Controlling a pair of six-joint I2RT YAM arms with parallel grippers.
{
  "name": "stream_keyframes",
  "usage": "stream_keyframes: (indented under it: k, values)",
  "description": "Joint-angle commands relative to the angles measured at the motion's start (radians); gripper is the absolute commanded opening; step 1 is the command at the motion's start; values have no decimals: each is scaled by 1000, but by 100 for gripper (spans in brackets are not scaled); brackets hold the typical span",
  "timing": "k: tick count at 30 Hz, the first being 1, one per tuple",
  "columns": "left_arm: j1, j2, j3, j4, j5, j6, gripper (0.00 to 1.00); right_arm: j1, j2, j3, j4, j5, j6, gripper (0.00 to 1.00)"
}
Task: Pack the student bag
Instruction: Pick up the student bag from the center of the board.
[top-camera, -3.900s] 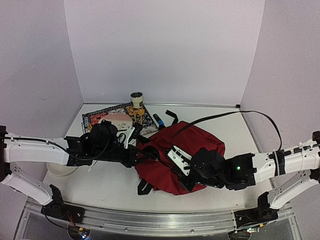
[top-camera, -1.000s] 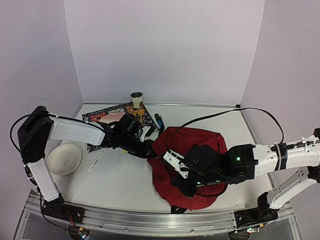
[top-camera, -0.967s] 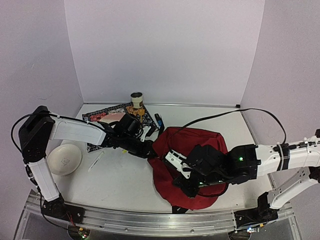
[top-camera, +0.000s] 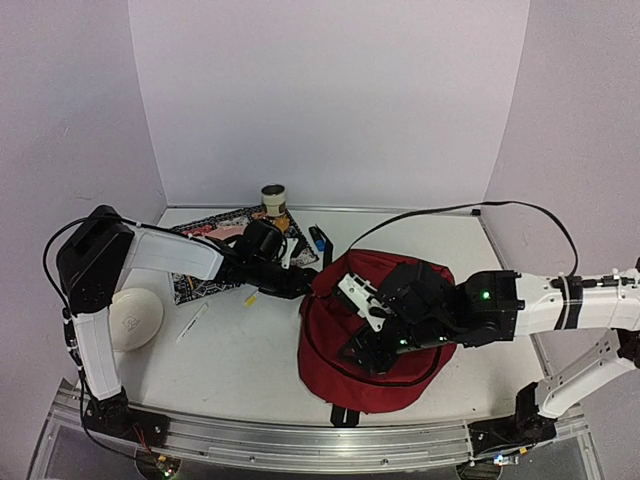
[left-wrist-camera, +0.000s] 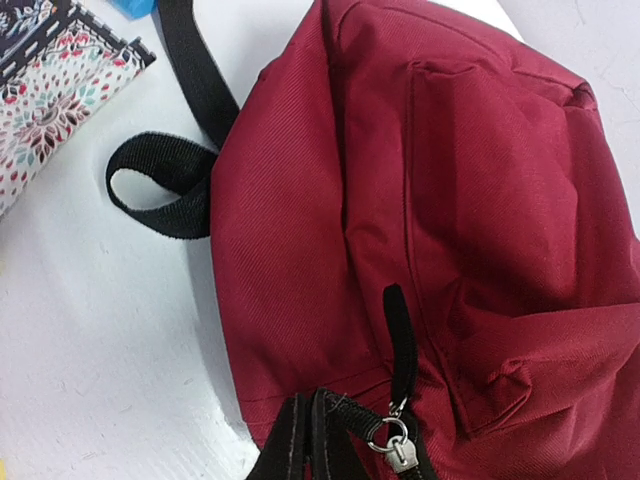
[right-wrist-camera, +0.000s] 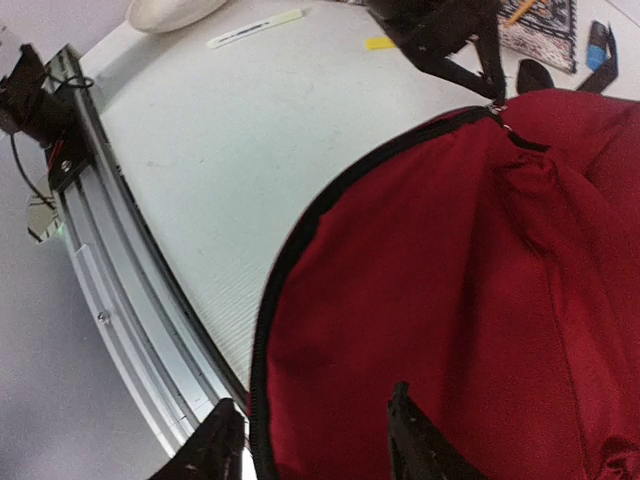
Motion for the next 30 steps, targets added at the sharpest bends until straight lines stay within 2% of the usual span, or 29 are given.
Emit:
stream_keyframes:
  k: [1, 5, 9, 11, 14, 23, 30]
  values:
    - [5, -91, 20, 50, -95, 4, 13, -99, -28, 7, -6, 74, 46, 56]
    - [3, -169, 18, 37, -149, 9, 33, -173, -99, -38, -3, 141, 62, 70]
    - [-32, -225, 17, 2, -192, 8, 56, -274, -182, -110, -2, 146, 106, 77]
    - [-62, -241, 21, -17, -213, 11, 63, -333, -221, -148, -1, 143, 134, 80]
    - [-106, -258, 26, -33, -221, 4, 68, -408, -277, -205, 1, 143, 169, 87]
    - [-249, -260, 42, -79, -271, -56, 75, -651, -397, -397, 89, -20, 249, 92]
    - [-300, -236, -42, -159, -345, -143, 77, -694, -326, -474, 239, -124, 283, 95]
